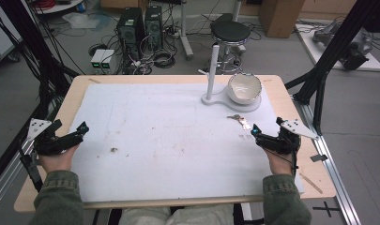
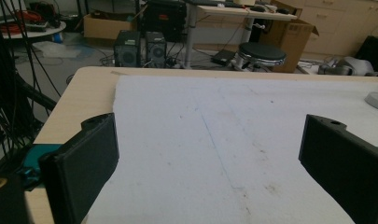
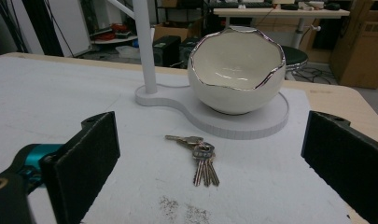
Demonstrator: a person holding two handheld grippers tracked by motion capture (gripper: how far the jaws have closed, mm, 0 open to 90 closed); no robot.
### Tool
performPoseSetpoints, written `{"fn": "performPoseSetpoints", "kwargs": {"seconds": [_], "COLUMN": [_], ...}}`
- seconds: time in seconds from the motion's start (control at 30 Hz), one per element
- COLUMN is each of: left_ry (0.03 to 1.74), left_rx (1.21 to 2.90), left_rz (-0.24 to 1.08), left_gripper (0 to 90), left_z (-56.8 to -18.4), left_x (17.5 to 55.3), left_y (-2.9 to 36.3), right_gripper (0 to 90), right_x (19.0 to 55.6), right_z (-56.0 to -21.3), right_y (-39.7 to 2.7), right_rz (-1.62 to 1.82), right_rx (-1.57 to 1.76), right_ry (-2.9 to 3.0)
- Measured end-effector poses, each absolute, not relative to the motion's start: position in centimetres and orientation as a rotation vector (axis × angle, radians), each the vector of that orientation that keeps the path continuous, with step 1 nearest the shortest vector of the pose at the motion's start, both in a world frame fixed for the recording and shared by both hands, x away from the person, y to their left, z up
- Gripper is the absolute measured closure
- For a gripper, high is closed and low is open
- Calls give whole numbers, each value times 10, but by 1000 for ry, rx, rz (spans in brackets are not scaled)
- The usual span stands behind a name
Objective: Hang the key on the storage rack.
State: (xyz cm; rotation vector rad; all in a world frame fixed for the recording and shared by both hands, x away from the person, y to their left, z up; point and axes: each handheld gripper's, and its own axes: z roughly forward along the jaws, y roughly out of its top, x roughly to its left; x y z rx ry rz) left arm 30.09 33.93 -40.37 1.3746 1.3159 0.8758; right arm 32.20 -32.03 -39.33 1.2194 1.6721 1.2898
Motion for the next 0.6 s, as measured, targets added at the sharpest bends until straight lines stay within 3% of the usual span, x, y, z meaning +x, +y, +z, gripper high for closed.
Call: {"fn": "performPoseSetpoints", "kwargs": {"seconds": [0.6], "left_ry": [1311], "left_rx": [1393], "left_rz": [893], "left_gripper": [53], "left_z": [-405], "left_x": [301], "left_y": [336], "right_gripper": [32], "right_x": [336], "right_z": [-387], "right_y": [-304], "right_rz": [1190], "right_rx": [1218], "right_ry": [1769]}}
